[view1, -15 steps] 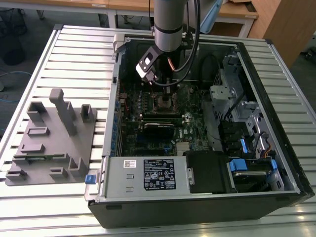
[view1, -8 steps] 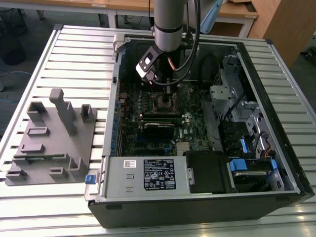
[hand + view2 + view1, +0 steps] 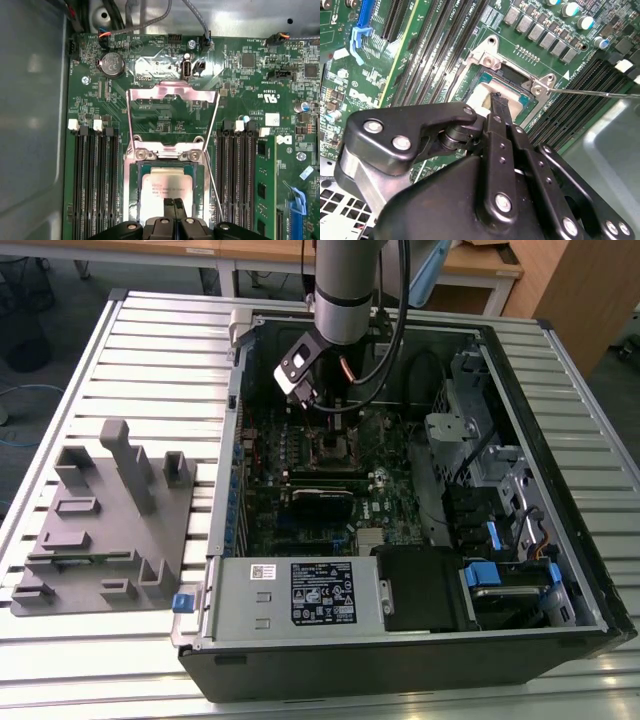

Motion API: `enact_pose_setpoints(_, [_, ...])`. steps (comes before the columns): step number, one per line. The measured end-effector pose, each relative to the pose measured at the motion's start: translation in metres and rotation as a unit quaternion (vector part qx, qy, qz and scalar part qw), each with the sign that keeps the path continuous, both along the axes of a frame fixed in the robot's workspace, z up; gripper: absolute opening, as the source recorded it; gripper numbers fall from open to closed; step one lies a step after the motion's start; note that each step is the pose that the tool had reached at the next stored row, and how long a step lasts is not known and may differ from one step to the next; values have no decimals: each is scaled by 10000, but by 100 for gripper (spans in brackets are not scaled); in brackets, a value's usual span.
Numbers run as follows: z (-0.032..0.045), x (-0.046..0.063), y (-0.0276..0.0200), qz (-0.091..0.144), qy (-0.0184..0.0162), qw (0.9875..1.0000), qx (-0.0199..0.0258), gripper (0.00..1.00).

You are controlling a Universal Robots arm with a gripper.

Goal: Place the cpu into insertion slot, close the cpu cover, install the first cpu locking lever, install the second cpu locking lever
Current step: 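Place the cpu into insertion slot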

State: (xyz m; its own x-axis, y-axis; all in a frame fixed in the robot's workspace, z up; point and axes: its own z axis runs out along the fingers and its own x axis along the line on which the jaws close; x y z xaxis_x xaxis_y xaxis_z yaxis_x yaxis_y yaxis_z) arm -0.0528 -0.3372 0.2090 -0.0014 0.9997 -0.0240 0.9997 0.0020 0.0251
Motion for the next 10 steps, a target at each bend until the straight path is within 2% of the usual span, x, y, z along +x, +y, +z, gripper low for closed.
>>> enact_pose_setpoints(5, [-10,14,4,-64,0,10000,1,10])
enact_pose_setpoints(10, [-16,25,39,-141,1,9999,0,10])
